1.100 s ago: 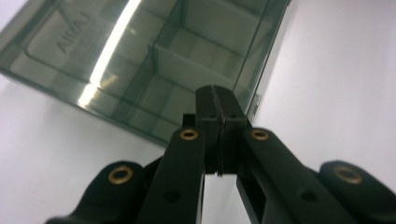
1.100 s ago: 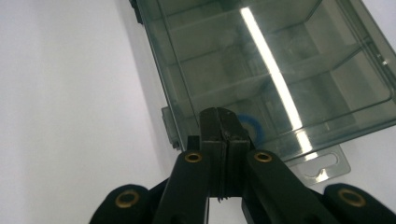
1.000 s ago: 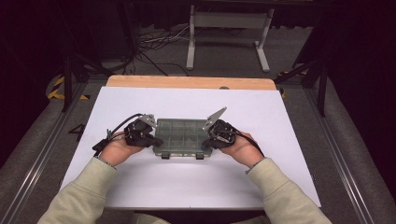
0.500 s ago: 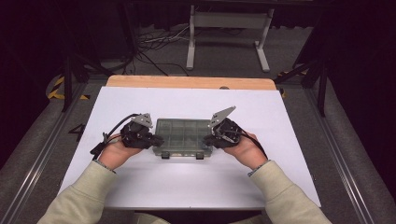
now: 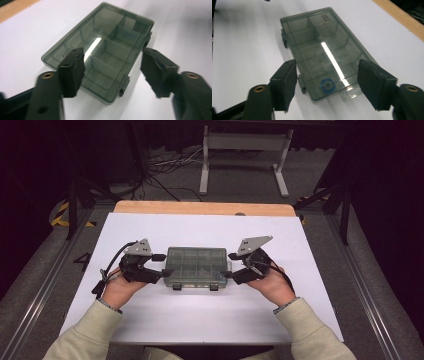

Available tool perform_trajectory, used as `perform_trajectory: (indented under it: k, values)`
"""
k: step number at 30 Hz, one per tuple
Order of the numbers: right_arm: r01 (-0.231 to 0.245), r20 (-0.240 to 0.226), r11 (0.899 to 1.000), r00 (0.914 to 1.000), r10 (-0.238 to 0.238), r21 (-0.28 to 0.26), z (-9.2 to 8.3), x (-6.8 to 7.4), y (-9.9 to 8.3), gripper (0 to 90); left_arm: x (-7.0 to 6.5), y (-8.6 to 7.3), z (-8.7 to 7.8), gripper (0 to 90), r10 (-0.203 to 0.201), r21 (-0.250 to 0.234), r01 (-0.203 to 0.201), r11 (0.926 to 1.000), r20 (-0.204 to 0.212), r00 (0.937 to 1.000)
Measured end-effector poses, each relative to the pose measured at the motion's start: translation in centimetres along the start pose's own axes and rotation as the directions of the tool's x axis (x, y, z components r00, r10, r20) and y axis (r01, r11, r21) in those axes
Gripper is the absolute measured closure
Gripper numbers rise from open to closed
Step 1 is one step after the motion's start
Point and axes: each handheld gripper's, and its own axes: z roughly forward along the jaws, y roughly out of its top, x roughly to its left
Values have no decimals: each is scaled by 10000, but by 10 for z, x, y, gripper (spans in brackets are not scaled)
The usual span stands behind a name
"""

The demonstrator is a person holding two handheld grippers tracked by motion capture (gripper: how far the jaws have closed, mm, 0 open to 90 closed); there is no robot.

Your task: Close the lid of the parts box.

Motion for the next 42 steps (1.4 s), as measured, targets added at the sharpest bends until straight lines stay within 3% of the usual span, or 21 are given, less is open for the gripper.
perform_trajectory:
  k: [4,7,8,13,17,20,21,25,31,33,37,38,40,42]
  values:
    - [-24,324,9980,9995,45,-636,-16,0,-7,240,-3,-8,-7,138,-227,-801,194,9966,-411,9989]
    - [-103,469,9944,9988,153,-1047,-25,0,-13,195,-3,-14,-11,83,-307,-1393,239,9900,-465,9984]
    - [-121,526,9929,9984,185,-1185,-27,0,-15,176,-3,-14,-11,68,-307,-1393,239,9900,-465,9984]
    - [-127,773,9853,9967,261,-1701,-37,0,-22,118,-8,-23,-18,24,-249,-2337,55,9723,-802,9965]
    - [-247,1092,9761,9928,493,-2160,-45,-1,-34,67,-12,-29,-19,10,-197,-2644,-21,9644,-799,9966]
    - [-270,1233,9690,9906,588,-2455,-50,0,-42,43,-12,-37,-21,9,-450,-3171,235,9481,-608,9971]
    - [-270,1233,9690,9906,588,-2455,-50,0,-42,43,-12,-37,-21,8,-450,-3171,235,9481,-608,9971]
    - [-328,1355,9544,9878,762,-2969,-57,1,-56,24,-10,-46,-23,7,-705,-3474,483,9365,-514,9962]
    - [-363,1546,9455,9838,907,-3235,-64,2,-73,7,-11,-57,-23,11,-615,-3847,208,9228,-937,9937]
    - [-386,1542,9425,9835,945,-3319,-66,2,-78,7,-13,-61,-22,13,-511,-3742,106,9273,-986,9938]
    - [-288,1620,9394,9828,890,-3416,-68,3,-85,6,-14,-65,-20,17,-506,-3849,66,9229,-1042,9933]
    - [-306,1611,9386,9827,910,-3437,-68,3,-88,5,-13,-66,-21,17,-465,-3774,42,9261,-1030,9936]
    - [-345,1593,9353,9825,962,-3522,-68,4,-92,5,-13,-69,-20,17,-537,-3899,121,9208,-960,9939]
    - [-401,1623,9318,9811,1050,-3607,-69,4,-96,5,-12,-71,-20,17,-448,-3864,45,9223,-954,9944]
